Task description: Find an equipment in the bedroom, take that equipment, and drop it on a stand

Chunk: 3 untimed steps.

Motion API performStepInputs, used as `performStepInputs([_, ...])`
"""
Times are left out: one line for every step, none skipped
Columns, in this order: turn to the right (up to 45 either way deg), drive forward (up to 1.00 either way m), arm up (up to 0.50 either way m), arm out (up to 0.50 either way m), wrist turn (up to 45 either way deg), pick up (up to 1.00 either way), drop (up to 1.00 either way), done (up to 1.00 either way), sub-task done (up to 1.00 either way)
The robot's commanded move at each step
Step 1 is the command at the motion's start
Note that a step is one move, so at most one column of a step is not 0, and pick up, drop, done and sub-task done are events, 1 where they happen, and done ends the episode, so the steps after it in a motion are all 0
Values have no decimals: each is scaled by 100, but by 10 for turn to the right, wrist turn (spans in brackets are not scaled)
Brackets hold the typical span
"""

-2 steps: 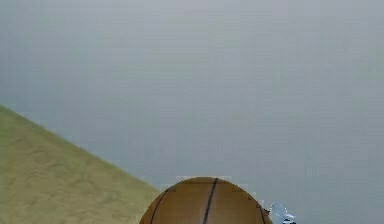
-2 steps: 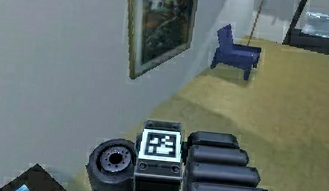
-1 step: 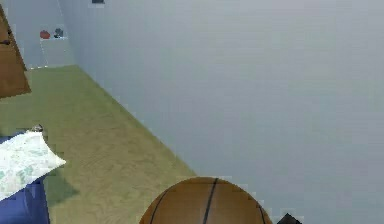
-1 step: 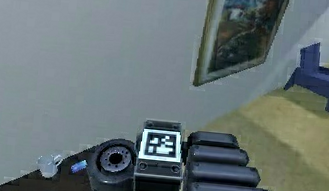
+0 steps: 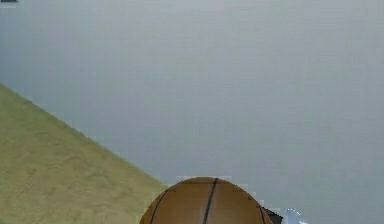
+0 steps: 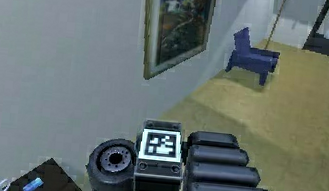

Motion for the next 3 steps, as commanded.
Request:
performStepInputs([-150, 0, 0, 0, 0, 0, 0, 0, 0])
performStepInputs([150, 0, 0, 0, 0, 0, 0, 0, 0])
performStepInputs([-90, 0, 0, 0, 0, 0, 0, 0, 0])
